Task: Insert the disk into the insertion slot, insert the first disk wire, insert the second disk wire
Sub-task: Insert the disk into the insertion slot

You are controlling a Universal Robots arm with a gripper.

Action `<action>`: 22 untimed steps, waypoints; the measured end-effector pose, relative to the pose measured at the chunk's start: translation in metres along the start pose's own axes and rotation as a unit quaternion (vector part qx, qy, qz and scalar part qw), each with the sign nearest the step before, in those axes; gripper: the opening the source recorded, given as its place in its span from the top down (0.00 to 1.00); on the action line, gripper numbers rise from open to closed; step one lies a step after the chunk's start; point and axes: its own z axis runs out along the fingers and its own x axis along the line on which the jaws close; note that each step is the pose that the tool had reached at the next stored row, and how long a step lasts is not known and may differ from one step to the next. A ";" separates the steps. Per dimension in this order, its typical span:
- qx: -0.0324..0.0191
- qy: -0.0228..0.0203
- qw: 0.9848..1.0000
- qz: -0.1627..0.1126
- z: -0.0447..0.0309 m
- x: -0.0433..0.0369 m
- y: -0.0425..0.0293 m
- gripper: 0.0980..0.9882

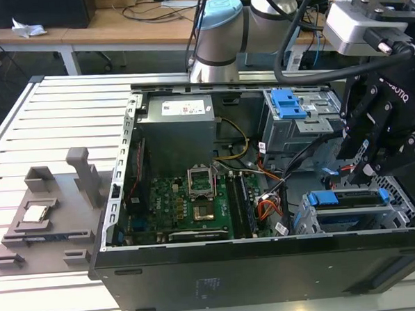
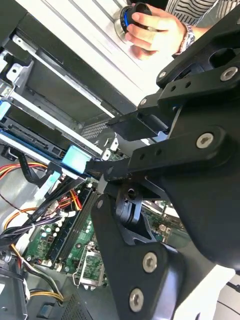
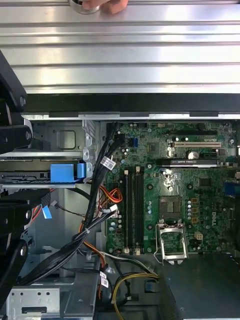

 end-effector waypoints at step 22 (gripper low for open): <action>-0.002 0.000 1.000 0.000 0.0166 -0.0007 -0.0154 0.99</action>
